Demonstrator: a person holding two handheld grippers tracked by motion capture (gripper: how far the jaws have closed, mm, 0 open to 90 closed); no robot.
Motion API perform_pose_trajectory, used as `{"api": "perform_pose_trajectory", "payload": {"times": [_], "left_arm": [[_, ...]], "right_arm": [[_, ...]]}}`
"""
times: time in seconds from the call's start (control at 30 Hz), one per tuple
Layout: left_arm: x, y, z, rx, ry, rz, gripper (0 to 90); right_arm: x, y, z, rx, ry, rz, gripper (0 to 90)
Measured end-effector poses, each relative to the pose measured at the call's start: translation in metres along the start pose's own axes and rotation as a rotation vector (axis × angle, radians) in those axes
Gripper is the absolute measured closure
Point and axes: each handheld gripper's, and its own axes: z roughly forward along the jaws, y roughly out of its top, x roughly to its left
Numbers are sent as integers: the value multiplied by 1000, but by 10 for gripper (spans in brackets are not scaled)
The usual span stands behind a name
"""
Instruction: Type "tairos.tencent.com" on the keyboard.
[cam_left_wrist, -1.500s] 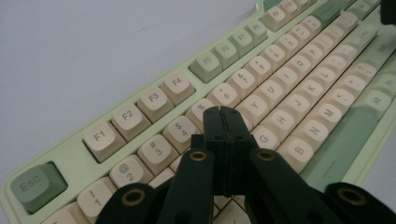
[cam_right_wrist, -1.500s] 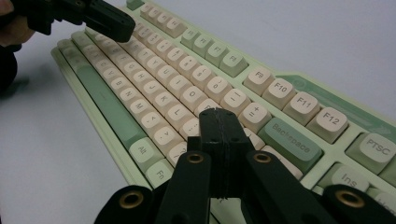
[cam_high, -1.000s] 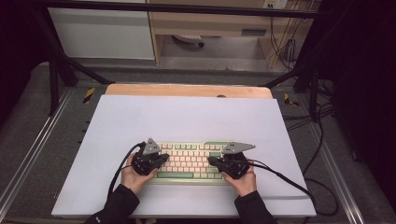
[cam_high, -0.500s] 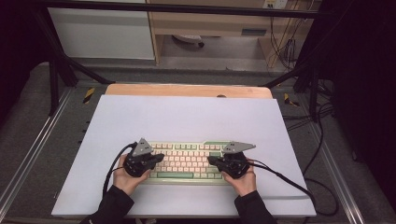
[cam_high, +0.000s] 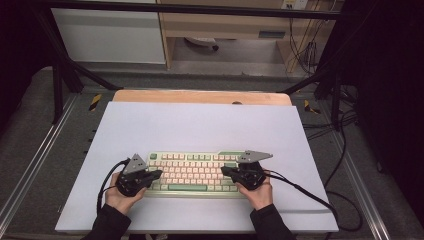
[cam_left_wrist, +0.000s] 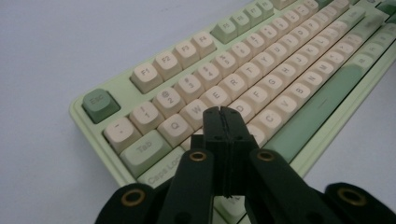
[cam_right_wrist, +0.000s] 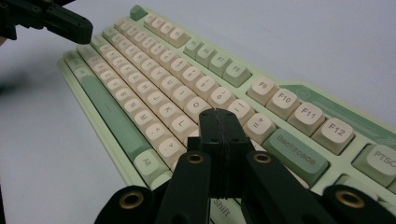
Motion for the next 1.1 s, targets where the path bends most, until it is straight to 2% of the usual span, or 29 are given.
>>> {"api": "perform_pose_trajectory", "payload": {"times": [0.77,1.1], "left_arm": [[2,-6,0,1,-13,-7,900],[2,-6,0,1,-14,-6,900]], "right_arm": [[12,16,38,-1,5,22,900],[14,13,52,35,-7,19,900]]}}
